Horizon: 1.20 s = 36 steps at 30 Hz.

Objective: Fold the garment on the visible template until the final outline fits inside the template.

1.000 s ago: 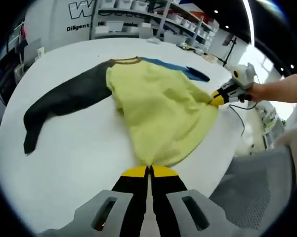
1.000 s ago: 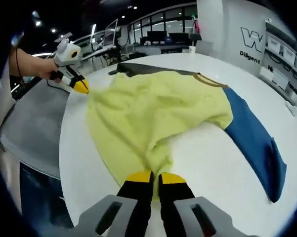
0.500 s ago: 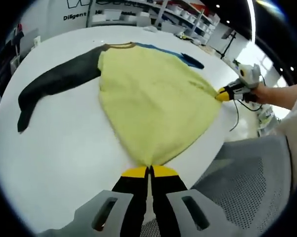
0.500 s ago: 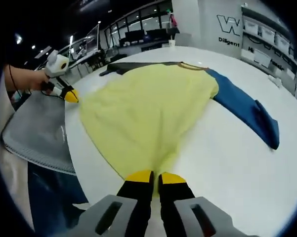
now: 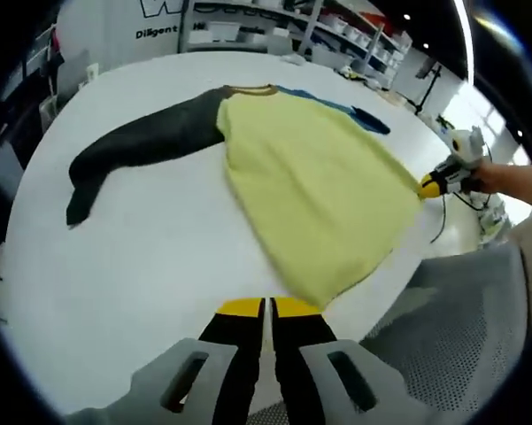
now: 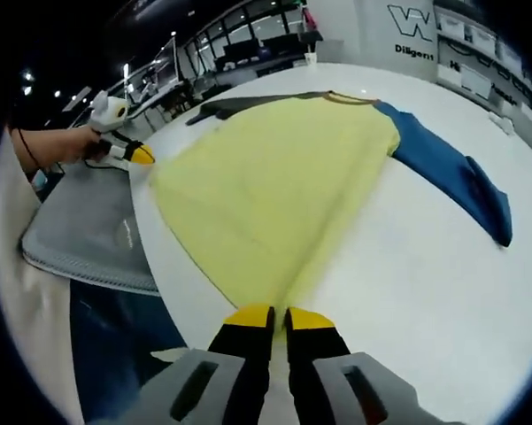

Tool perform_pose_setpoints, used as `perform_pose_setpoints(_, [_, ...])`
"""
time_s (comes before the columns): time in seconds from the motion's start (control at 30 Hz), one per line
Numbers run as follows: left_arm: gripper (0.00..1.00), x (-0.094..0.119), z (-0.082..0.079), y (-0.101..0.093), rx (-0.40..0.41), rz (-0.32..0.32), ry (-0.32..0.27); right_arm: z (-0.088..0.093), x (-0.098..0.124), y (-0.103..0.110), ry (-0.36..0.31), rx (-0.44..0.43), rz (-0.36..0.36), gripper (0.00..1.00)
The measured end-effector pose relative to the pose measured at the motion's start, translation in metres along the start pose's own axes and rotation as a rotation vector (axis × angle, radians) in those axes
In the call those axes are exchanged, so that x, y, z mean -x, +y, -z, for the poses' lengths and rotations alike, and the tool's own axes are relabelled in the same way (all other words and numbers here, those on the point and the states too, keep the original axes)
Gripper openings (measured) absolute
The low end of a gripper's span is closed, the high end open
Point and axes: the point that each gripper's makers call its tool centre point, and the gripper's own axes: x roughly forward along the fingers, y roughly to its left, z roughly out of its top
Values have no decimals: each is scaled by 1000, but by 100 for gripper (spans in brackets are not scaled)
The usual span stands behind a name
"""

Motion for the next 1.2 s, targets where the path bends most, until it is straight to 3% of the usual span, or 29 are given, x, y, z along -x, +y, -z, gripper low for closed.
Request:
perform_pose_setpoints(0.1, [12,-2,-19,23,17,-36,-32,2,2,2,20,-15,-11,0])
perform_pose_setpoints(0.17, [14,-4,-34,42,17,-69,-39,6,5,13,53,-7,-75,0])
perform_pose_setpoints(0.27, [19,-7,-58,64,-13,-108,-70,-4,15,2,35,7,-56,0])
perform_pose_setpoints(0.4, [26,-15,-83,91,-34,-150,-79,-25,28,-36,-35,-60,35,2])
perform_pose_setpoints(0.53, [29,-25,-100,106,-37,-163,-82,-39,34,-90,-81,-56,180,15])
perform_pose_setpoints(0.7, [27,-31,-111,104,-64,-155,-99,-58,39,-156,-121,-40,350,14])
perform_pose_setpoints(0.8, [28,-35,-114,102,-76,-148,-108,-72,38,-186,-130,-5,410,13])
perform_pose_setpoints(1.0, [33,-39,-126,95,-93,-130,-163,-101,22,-217,-148,42,420,9])
perform_pose_setpoints(1.07, [33,-40,-130,91,-104,-128,-173,-101,14,-224,-103,94,426,7])
perform_pose_setpoints(1.2, [34,-43,-134,84,-112,-116,-185,-101,2,-234,-71,105,429,7])
